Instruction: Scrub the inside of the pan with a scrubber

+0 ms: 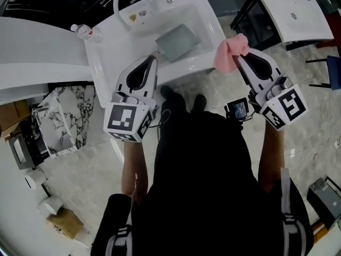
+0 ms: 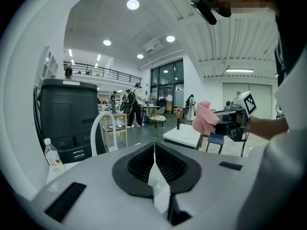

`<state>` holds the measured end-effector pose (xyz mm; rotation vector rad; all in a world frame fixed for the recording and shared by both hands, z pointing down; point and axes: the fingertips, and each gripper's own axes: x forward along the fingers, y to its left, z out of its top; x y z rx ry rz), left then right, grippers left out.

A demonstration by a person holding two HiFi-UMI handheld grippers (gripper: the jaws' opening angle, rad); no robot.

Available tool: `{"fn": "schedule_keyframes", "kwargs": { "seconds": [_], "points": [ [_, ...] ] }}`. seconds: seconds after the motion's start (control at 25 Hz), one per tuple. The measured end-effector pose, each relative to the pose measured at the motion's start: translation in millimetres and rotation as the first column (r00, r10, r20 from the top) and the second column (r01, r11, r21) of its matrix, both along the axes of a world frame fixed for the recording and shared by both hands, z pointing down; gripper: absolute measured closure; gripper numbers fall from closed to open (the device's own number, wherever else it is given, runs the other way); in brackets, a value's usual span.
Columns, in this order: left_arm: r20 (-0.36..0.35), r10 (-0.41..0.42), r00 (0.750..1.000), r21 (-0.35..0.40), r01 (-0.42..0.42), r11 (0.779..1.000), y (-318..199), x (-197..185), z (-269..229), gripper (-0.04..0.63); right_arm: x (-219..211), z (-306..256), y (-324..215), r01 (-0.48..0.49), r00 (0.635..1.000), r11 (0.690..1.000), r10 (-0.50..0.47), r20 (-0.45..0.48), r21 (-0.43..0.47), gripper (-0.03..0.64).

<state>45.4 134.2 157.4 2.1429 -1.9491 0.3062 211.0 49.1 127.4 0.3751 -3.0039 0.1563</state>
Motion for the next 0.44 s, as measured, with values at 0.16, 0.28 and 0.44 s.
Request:
{"fn": "schedule_keyframes", "kwargs": {
  "seconds": [0.16, 0.28, 0.44],
  "points": [
    [0.003, -0.009, 1.0, 0.001, 0.009, 1.0, 2.2, 1.2, -1.1, 0.555, -0.1, 1.4, 1.0, 0.005, 1.0, 1.0, -0.005, -0.005, 0.001, 0.583],
    [0.009, -0.012, 1.0, -0.001, 0.012, 1.0, 3.3, 1.3, 0.5, 0.555, -0.4, 3.6, 0.6, 0.006, 1.0, 1.0, -0.006, -0.003, -0.001, 0.583],
    [0.015, -0.012, 1.0, -0.004, 0.012, 1.0, 4.8, 0.5, 2.8, 0.555, -1.3, 5.1, -0.9, 0.003, 1.0, 1.0, -0.003, 0.0, -0.001, 0.583]
  ]
}}
